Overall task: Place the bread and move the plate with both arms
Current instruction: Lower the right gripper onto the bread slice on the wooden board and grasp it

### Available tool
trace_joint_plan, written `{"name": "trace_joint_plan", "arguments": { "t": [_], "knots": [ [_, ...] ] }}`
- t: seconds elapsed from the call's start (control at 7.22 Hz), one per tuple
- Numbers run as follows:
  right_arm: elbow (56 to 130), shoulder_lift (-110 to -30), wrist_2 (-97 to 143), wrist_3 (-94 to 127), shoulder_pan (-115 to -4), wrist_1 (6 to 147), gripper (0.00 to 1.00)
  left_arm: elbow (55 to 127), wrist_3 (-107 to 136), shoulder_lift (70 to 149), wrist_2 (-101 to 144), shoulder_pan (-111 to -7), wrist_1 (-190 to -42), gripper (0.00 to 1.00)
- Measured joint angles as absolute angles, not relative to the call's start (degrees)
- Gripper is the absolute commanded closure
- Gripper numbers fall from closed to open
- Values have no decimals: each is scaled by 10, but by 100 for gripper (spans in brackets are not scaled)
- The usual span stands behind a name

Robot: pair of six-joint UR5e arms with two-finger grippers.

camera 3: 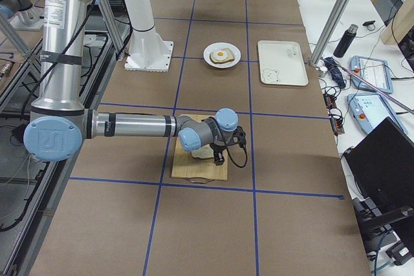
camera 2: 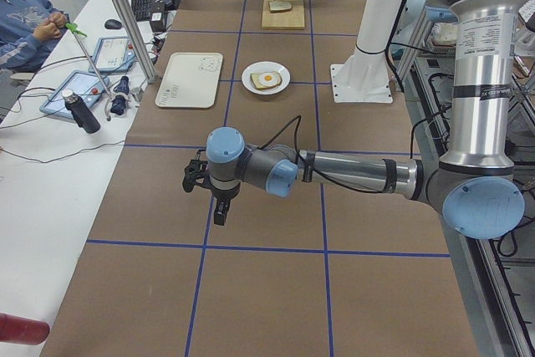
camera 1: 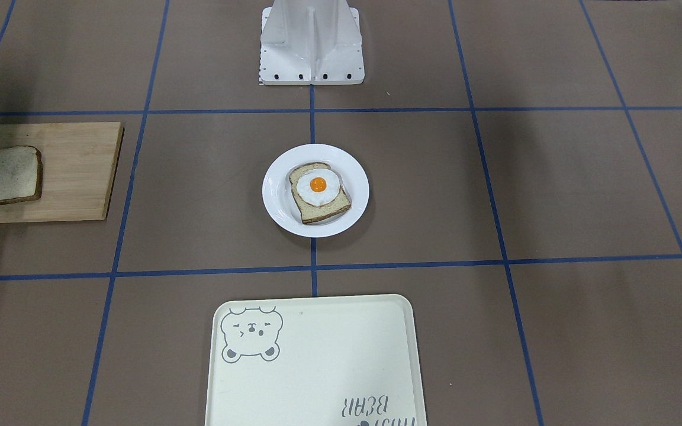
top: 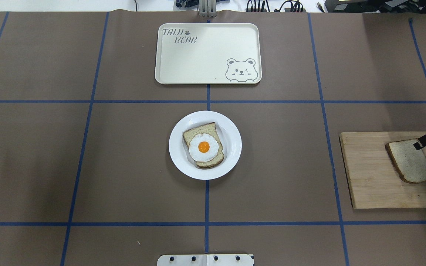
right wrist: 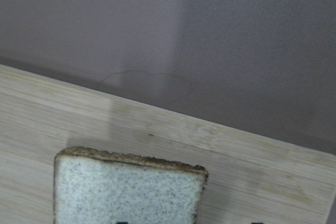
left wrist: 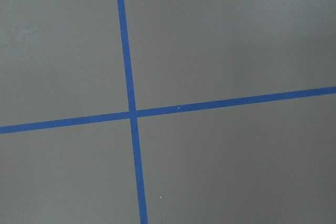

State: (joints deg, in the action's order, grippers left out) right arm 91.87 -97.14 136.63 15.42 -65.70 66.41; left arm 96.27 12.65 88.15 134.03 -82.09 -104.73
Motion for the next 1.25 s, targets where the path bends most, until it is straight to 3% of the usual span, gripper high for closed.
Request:
{"name": "trace_joint_plan", "arguments": {
  "t": [0.83,0.97,1.25],
  "knots": [
    [900,-970,1387,156,-648,652,21,964,128,881,1340,-821,-1048,1],
    [898,-970,1387,156,-647,652,24,964,128,881,1340,-821,-1048,1],
    [896,-971,1387,156,-645,652,41,964,128,881,1340,-821,-1051,1]
  ]
}}
